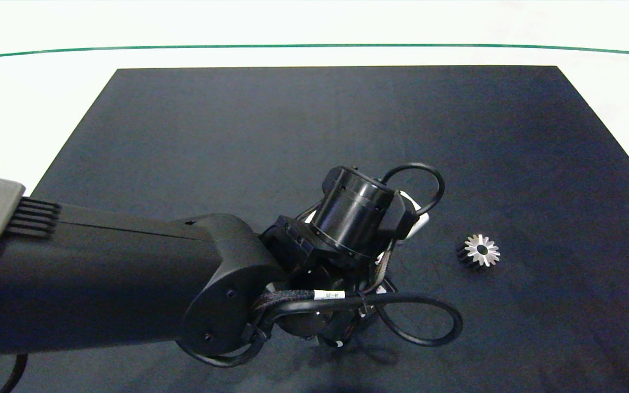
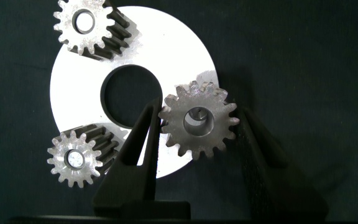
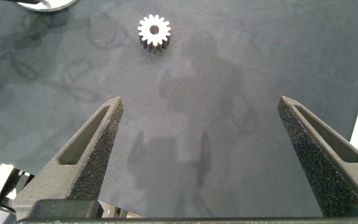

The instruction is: Remove an incorrectly installed larger gear and replace it with the correct smaller gear

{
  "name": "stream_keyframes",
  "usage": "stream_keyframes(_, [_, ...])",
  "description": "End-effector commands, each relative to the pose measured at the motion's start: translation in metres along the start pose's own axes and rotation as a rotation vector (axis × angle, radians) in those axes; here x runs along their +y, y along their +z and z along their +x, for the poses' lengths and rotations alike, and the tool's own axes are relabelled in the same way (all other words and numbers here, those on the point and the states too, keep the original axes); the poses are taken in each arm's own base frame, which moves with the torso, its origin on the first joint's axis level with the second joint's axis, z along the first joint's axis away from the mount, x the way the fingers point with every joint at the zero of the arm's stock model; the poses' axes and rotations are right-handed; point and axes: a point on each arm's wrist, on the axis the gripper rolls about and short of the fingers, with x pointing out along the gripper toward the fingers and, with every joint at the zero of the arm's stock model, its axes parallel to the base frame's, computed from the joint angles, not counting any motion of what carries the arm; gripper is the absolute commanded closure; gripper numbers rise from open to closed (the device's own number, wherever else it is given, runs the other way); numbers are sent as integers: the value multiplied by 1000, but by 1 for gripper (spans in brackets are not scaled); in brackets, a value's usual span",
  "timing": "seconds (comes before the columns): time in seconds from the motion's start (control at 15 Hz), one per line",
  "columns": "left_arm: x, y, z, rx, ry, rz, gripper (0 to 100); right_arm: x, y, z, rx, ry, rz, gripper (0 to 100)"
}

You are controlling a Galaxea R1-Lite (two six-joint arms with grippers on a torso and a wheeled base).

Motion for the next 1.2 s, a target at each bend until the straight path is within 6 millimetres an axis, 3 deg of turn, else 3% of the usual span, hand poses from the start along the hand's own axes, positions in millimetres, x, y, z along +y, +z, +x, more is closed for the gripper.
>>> stream_keyframes(0.07, [0,-3,1,12,2,6,84,0,-1,-1,-1,-1,-2,0])
stream_keyframes(1.13, [-8,-3,12,25,-7,16,84,1,-2,0,3,7,2,0])
stream_keyframes(1.2, [-7,-3,12,25,-6,15,0,1,-2,0,1,7,2,0])
